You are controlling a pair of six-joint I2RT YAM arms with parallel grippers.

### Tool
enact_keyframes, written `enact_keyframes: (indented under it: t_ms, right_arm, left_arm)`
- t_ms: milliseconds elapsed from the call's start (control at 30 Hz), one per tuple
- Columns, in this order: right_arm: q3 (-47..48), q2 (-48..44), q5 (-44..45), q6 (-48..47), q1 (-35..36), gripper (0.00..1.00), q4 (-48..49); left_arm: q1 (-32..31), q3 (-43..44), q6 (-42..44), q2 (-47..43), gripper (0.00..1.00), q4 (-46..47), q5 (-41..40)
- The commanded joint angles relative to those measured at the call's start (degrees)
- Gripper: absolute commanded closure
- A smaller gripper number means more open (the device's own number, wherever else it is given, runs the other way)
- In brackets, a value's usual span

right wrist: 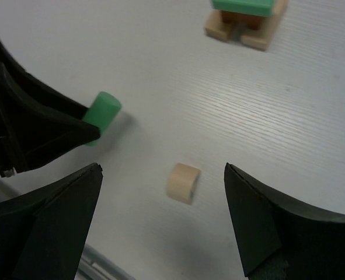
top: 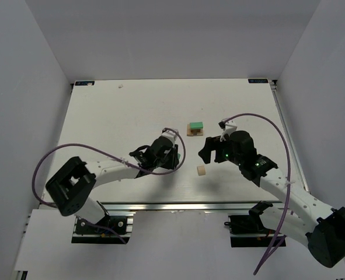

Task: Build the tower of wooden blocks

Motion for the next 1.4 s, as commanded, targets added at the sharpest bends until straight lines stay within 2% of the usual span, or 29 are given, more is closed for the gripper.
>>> enact_keyframes:
  t_ms: [0, 100, 133, 200, 233, 333, 633, 833, 933, 1067, 1367]
  right_arm:
    - [0.44, 0.23, -17.23, -1.3, -0.62, 0.11, 7.11]
    - [0.97, 0.76, -24.54, 0.01, -0.89, 0.11, 9.57]
    - [1.32, 1.02, -26.14, 1.06, -0.89, 0.11, 10.09]
    - [2.28, 1.99, -30.61, 1.86, -1.15, 0.11, 10.1]
    - [2.63, 2.43, -32.11, 2.3, -1.15, 0.11, 10.45]
    - [2.64, 4.01, -37.13, 5.71, -1.33, 0.11, 13.68]
    - [3.17, 9.81, -39.68, 9.94, -1.33, 0.12, 18.97]
    - [3.86, 12.09, -39.95, 11.71, -1.41, 0.2, 21.7]
    - [4.13, 12.89, -40.48, 11.7, -1.33, 0.3, 21.61]
    - [4.31, 13.86, -42.05, 11.7, -1.33, 0.37, 21.88]
    - [4.75, 16.14, -42.68, 11.18, -1.33, 0.41, 20.65]
  left_arm:
    - [-0.23, -4.76, 10.31, -10.14, 0.82, 11.27, 8.78]
    - [-0.23, -9.34, 14.01, -16.39, 0.83, 15.23, 13.0]
    - [-0.23, -10.13, 14.64, -17.55, 0.9, 16.28, 14.84]
    - [-0.23, -11.8, 16.04, -20.18, 0.92, 17.34, 17.04]
    - [-0.23, -11.98, 16.66, -20.63, 0.99, 17.26, 20.1]
    - [-0.23, -12.42, 17.72, -21.95, 1.0, 17.79, 23.64]
    - [-0.23, -13.74, 17.55, -24.24, 1.0, 18.23, 23.13]
    - [-0.32, -13.3, 17.54, -23.8, 1.0, 17.79, 23.82]
    - [-0.32, -13.21, 17.37, -23.89, 1.0, 17.7, 22.94]
    - [-0.32, -13.39, 17.19, -23.89, 1.0, 18.23, 22.86]
    - [-0.32, -13.39, 17.28, -24.59, 1.0, 18.23, 22.24]
